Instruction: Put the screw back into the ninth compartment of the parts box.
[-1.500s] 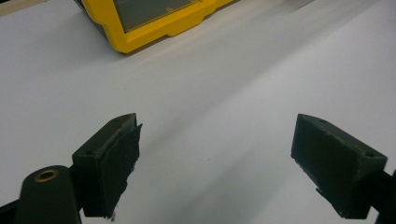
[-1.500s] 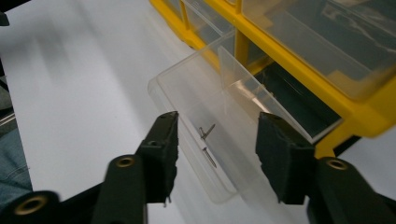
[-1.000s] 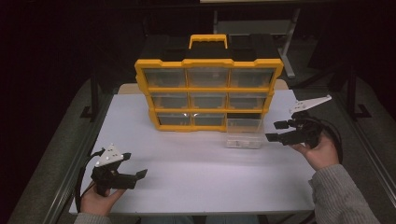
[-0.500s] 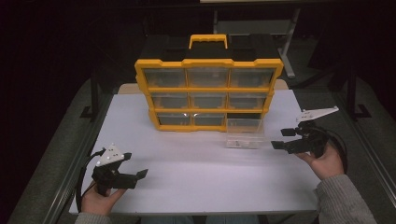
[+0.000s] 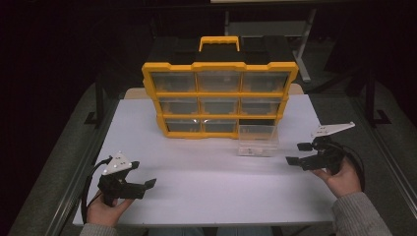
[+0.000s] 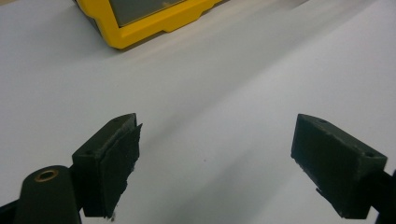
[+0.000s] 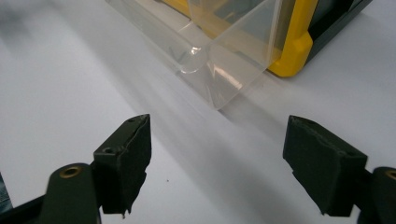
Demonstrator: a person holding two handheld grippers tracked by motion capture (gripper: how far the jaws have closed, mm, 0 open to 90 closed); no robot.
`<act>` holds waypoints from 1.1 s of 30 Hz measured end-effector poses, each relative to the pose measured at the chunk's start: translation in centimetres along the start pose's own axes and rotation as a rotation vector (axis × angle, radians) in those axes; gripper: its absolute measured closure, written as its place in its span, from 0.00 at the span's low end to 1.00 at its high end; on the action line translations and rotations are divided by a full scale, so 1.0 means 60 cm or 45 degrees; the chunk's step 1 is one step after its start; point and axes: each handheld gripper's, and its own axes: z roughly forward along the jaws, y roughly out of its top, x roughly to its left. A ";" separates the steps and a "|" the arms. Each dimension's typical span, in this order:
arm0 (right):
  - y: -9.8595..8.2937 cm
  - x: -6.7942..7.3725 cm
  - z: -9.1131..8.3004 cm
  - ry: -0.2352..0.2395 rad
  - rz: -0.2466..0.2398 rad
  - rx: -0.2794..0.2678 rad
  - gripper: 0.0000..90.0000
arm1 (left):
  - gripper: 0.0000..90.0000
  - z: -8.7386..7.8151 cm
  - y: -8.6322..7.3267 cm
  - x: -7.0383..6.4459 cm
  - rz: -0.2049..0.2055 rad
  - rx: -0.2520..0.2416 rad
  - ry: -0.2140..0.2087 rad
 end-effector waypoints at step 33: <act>-0.071 0.015 0.019 -0.032 0.046 -0.028 0.20 | 0.17 0.020 -0.018 0.004 -0.033 0.050 -0.032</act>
